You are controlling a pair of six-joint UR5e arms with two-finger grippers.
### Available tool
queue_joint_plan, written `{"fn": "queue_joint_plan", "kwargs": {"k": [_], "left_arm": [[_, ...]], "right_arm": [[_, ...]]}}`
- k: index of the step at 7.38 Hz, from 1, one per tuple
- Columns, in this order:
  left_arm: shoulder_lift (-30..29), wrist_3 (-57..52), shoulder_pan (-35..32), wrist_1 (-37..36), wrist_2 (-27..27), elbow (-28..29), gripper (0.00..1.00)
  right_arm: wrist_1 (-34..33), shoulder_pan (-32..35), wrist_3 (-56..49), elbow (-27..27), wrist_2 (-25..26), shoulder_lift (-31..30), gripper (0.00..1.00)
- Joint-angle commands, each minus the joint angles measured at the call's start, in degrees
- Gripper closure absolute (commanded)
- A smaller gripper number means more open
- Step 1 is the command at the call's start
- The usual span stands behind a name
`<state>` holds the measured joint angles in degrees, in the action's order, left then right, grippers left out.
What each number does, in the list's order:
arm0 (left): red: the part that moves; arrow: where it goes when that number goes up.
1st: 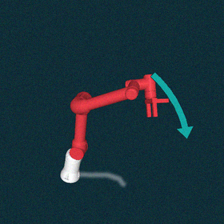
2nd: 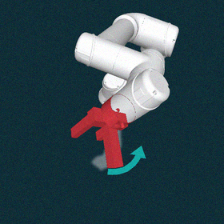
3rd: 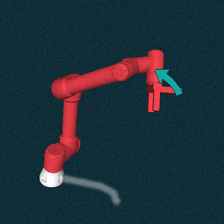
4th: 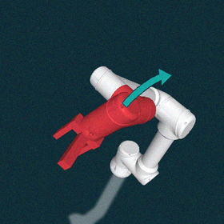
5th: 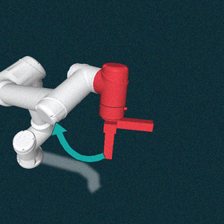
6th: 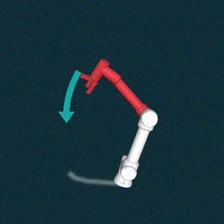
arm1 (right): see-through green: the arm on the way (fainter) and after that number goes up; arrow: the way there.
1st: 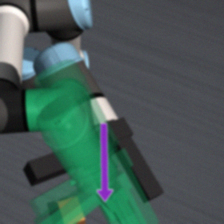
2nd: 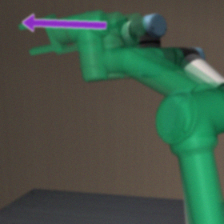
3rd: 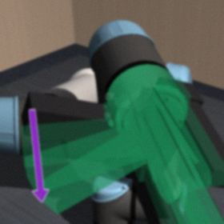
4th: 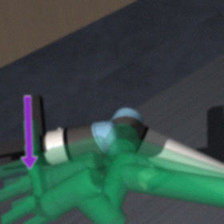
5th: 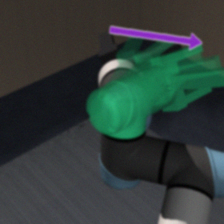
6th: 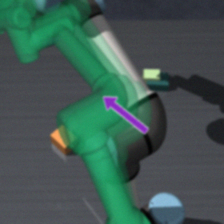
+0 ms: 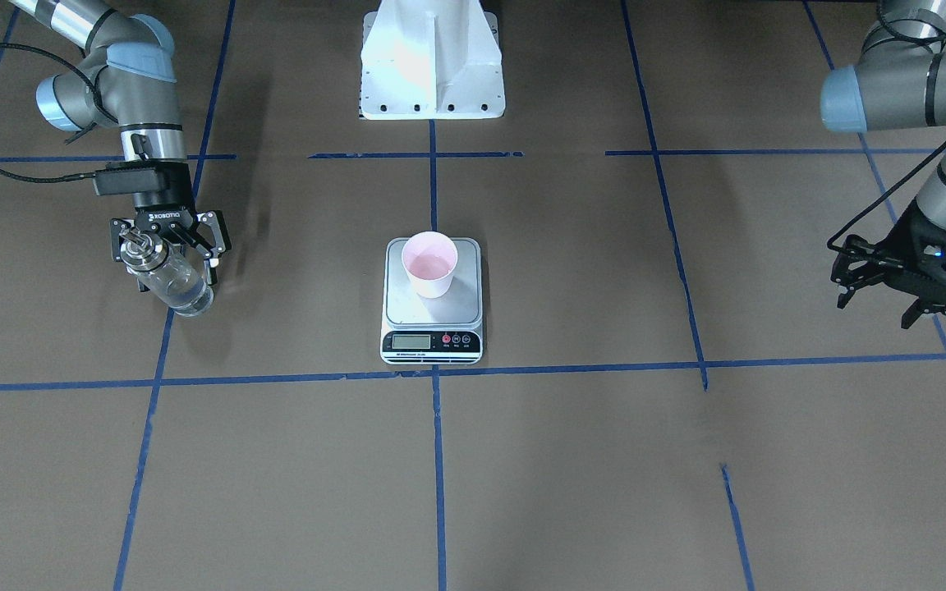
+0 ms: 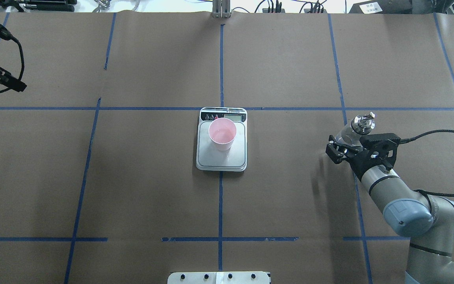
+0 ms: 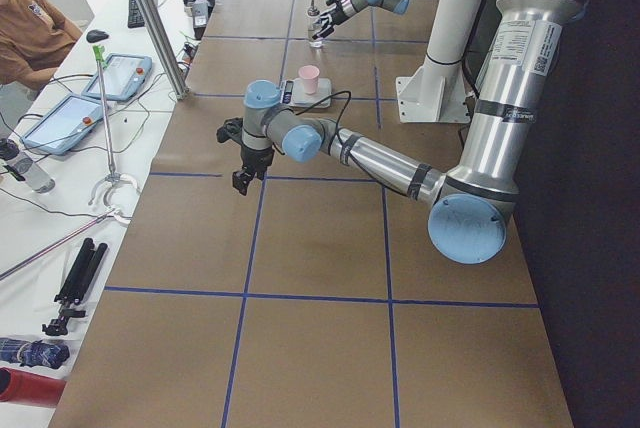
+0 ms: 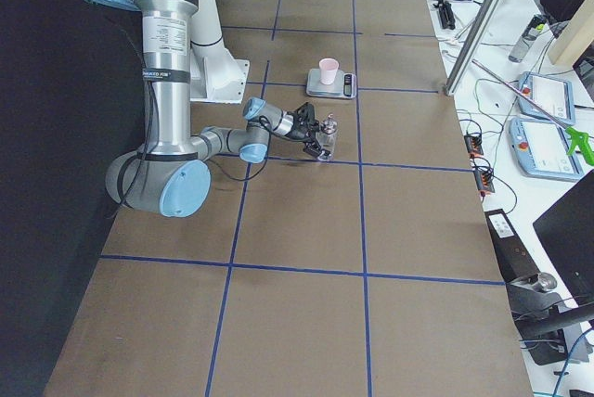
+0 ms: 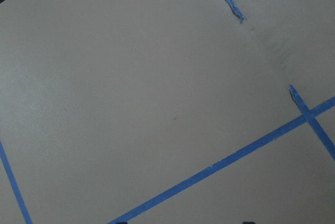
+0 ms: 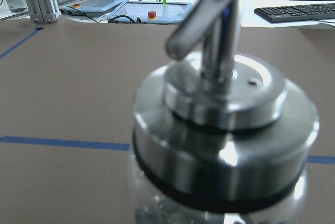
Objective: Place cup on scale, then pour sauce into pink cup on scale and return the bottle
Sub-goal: 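Lift the glass dispenser upward with the right gripper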
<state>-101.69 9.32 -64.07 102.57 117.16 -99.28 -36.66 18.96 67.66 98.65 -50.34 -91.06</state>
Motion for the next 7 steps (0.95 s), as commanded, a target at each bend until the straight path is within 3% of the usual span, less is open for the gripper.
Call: {"fn": "queue_joint_plan", "kwargs": {"k": [1,2,6,7], "left_arm": [[0.0,0.0,0.0,-0.09,0.0,-0.04,0.21],[-0.09,0.09,0.0,-0.09,0.0,-0.13,0.21],[-0.09,0.26,0.09,-0.18,-0.09,-0.13,0.21],[-0.09,0.26,0.0,-0.18,-0.09,-0.22,0.21]], "right_arm": [[0.01,0.02,0.1,-0.03,0.41,0.01,0.05],[0.01,0.02,0.01,-0.03,0.94,0.01,0.14],[2.47,0.02,-0.43,-0.03,1.29,-0.08,0.91],[2.47,0.11,-2.69,0.31,1.64,0.01,1.0]]}}
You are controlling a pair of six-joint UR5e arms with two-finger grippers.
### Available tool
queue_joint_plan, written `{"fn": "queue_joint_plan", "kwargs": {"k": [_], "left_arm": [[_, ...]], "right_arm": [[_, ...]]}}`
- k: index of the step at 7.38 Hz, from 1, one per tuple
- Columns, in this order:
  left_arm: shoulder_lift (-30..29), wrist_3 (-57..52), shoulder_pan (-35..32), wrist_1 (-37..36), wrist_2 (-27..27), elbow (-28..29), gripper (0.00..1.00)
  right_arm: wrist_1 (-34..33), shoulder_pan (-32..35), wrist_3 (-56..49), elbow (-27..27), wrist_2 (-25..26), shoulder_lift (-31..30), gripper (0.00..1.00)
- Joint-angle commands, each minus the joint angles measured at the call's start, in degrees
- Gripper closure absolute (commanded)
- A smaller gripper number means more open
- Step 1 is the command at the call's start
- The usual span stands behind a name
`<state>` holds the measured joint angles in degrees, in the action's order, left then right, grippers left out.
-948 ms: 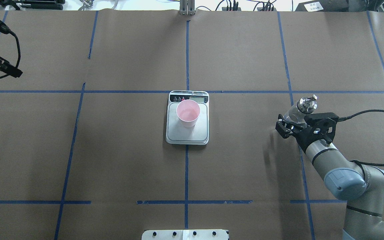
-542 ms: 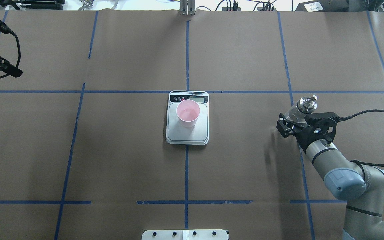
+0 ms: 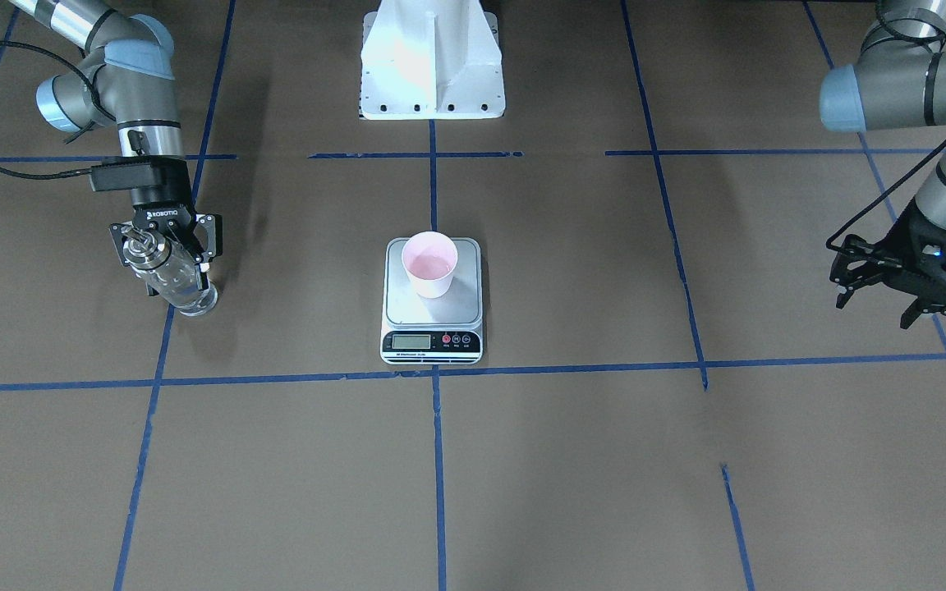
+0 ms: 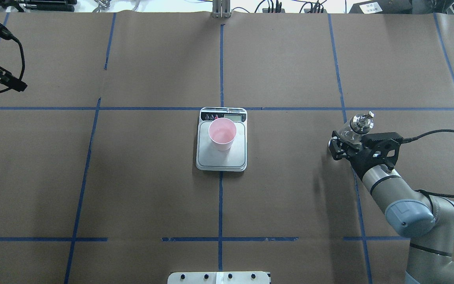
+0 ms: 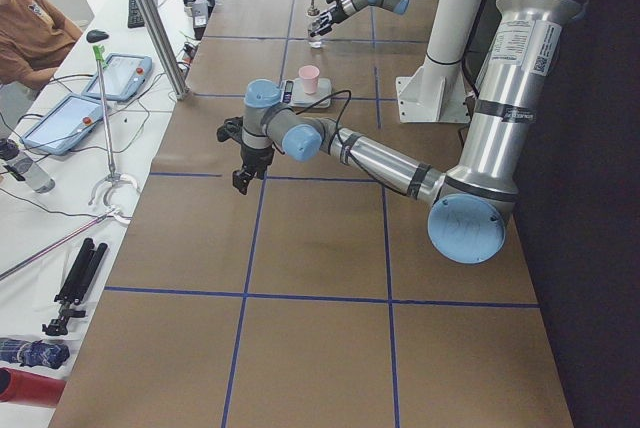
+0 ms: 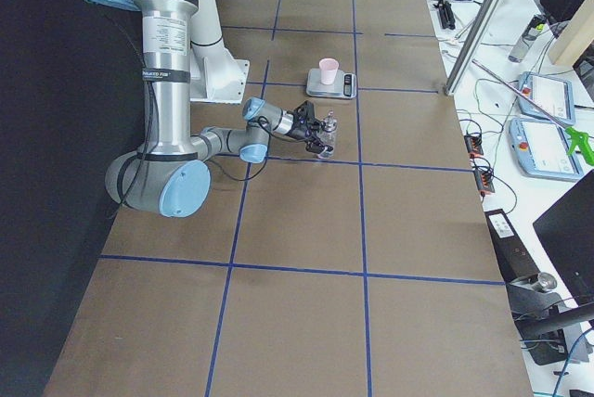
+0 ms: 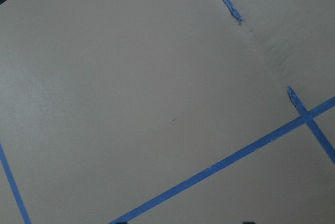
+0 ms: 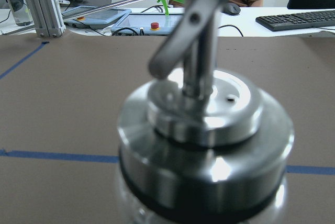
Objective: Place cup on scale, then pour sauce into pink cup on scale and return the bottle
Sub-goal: 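Lift the glass dispenser upward with the right gripper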
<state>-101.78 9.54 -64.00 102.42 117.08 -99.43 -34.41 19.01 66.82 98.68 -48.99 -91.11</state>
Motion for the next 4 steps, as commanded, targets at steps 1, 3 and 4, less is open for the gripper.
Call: {"fn": "queue_joint_plan", "kwargs": {"k": [1,3,4], "left_arm": [[0.0,0.13,-0.07,-0.03,-0.01,-0.15,0.21],[0.09,-0.13,-0.07,-0.12,-0.01,-0.15,0.21],[0.09,-0.22,-0.07,-0.12,0.07,-0.06,0.21]], "right_arm": [[0.13,-0.02,-4.92,1.41,1.34,0.15,1.0],[-1.01,-0.2,-7.58,2.13,1.96,1.19,1.0],[-8.15,-0.2,-7.58,2.39,4.14,4.77,1.0]]}}
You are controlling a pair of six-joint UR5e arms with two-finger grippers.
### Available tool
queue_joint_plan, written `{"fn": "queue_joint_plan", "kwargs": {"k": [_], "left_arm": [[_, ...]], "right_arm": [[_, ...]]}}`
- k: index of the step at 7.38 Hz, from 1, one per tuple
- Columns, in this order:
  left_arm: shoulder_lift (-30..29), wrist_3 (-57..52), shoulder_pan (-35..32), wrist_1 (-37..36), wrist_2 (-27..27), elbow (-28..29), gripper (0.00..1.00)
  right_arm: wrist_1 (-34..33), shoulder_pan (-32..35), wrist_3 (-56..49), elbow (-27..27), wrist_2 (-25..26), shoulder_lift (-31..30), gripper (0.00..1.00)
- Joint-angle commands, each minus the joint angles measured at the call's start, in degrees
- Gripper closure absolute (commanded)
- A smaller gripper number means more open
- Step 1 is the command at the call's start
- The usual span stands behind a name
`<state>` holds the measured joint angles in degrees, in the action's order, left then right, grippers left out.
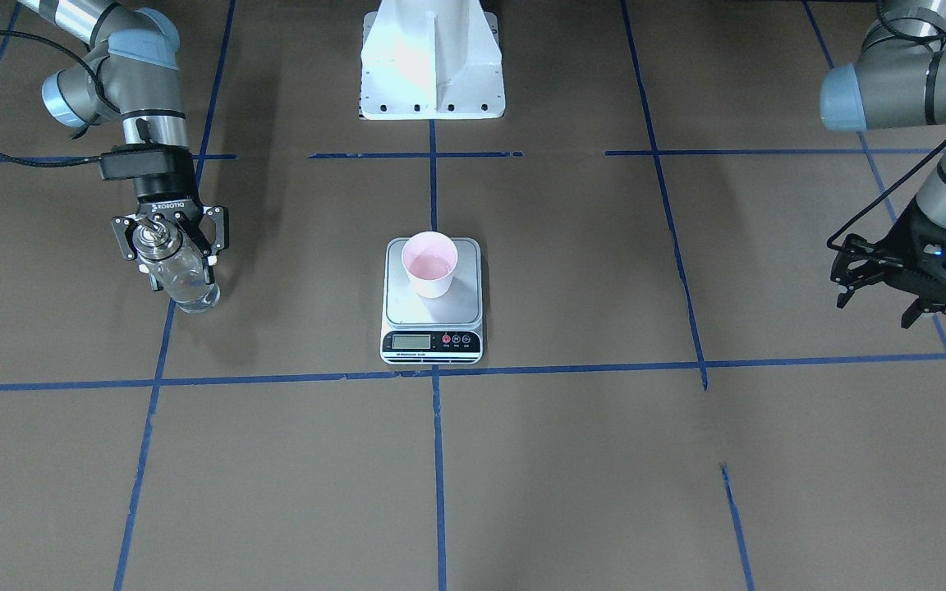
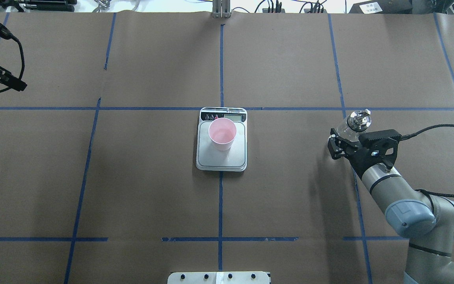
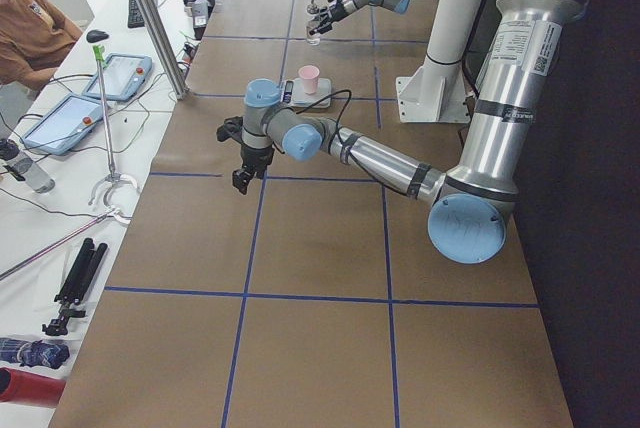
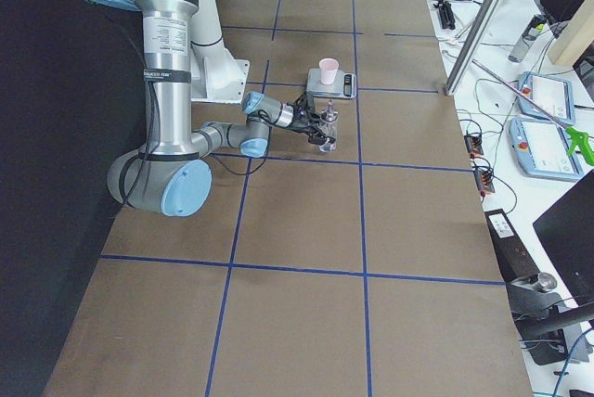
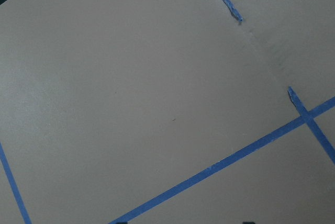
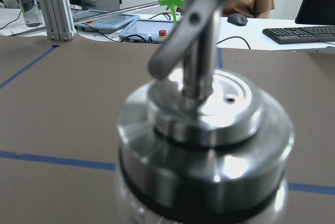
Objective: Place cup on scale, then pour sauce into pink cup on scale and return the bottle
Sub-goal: 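Carry the dispenser with the right gripper toward the pink cup on the scale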
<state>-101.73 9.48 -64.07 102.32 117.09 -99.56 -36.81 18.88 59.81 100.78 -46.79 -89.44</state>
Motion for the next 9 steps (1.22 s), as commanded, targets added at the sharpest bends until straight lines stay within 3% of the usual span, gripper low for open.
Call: {"fn": "queue_joint_plan", "kwargs": {"k": [1,3,5,9], "left_arm": [[0.13,-0.16,-0.09,-0.01,0.07,-0.11,0.21],[0.13,-0.16,-0.09,-0.01,0.07,-0.11,0.22],[0.13,-0.16,-0.09,-0.01,0.07,-0.11,0.22],[0.13,-0.07,-0.09,-0.01,0.07,-0.02,0.22]], "right_arm": [[-16.78,-0.15,-0.49,0.64,4.31,8.44,1.0],[-21.28,-1.12,-0.4,1.34,4.42,11.55,1.0],[-39.14,-1.21,0.21,5.88,3.99,16.9,1.0],[-40.97,-4.02,0.22,6.44,3.81,20.7,1.0]]}}
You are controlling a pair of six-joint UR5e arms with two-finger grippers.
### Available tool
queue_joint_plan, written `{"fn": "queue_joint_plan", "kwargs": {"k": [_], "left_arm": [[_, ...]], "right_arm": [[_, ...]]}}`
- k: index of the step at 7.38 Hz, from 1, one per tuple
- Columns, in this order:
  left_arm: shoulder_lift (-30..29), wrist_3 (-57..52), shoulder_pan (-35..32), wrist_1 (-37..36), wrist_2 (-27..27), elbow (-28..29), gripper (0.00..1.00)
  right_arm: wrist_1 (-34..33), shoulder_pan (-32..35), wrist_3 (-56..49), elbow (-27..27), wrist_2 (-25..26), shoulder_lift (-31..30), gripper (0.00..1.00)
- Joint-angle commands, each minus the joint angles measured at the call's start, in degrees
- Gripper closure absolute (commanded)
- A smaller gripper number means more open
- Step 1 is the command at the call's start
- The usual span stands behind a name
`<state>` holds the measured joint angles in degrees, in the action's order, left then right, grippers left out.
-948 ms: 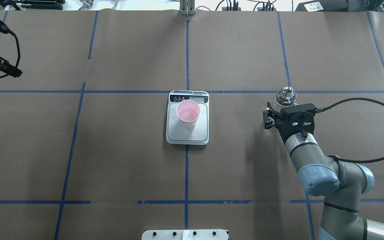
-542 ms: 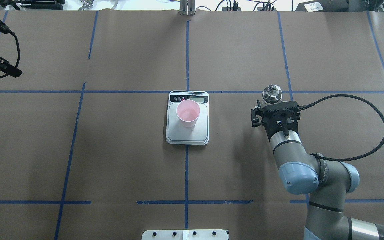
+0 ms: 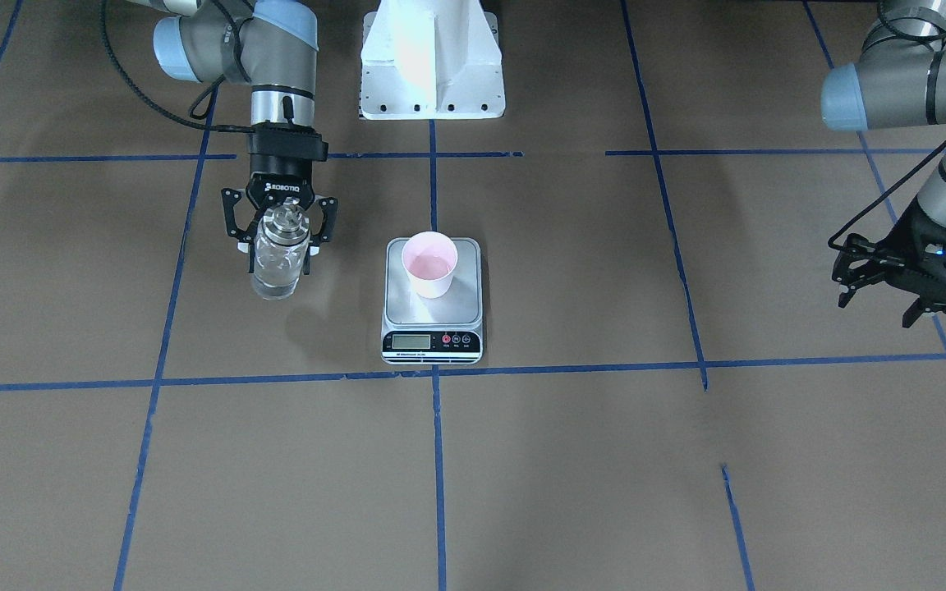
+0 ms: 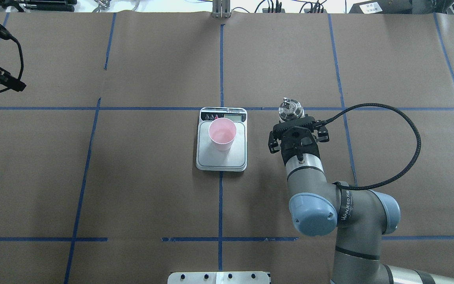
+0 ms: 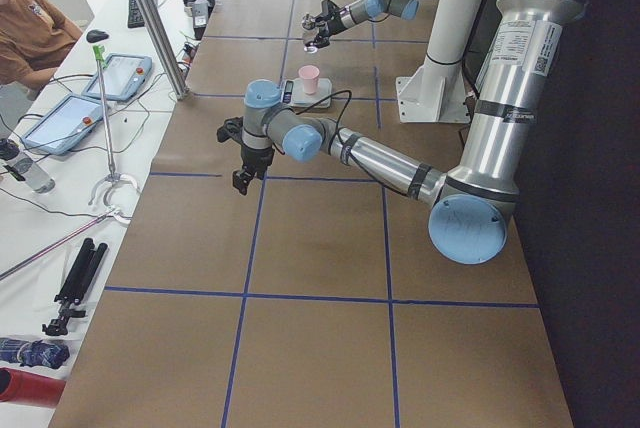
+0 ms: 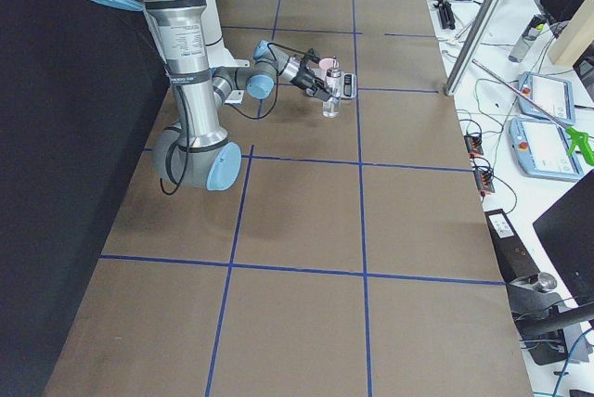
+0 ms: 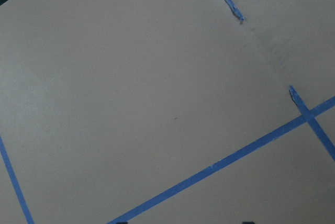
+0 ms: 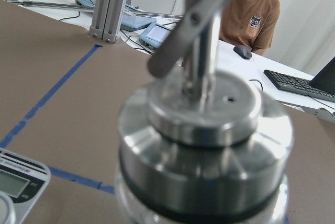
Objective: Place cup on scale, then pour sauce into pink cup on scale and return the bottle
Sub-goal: 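Carry the dispenser with the right gripper toward the pink cup on the scale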
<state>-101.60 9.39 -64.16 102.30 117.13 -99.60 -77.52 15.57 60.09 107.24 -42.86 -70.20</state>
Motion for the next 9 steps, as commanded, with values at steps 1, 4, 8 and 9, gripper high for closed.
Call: {"fn": "queue_joint_plan", "kwargs": {"k": [1,4,8,9], "left_arm": [[0.0,-0.08,0.09,0.0,-0.06,0.19,0.22],[0.0,0.1,0.0,0.0,0.12,0.02,0.22],[0.0,0.1,0.0,0.0,0.03,0.02,0.22],[0.0,0.1,0.09,0.0,0.03,0.11,0.22]], "right_arm": [[-0.35,-1.68,-0.84,-0.28,-0.03,1.81,1.0],[-12.54,-1.69,-0.76,-1.25,-0.21,6.64,1.0],[-21.77,-1.77,-1.2,-1.42,-1.53,9.63,1.0],[-24.41,-1.77,-5.81,-1.42,-1.44,9.73,1.0]]}}
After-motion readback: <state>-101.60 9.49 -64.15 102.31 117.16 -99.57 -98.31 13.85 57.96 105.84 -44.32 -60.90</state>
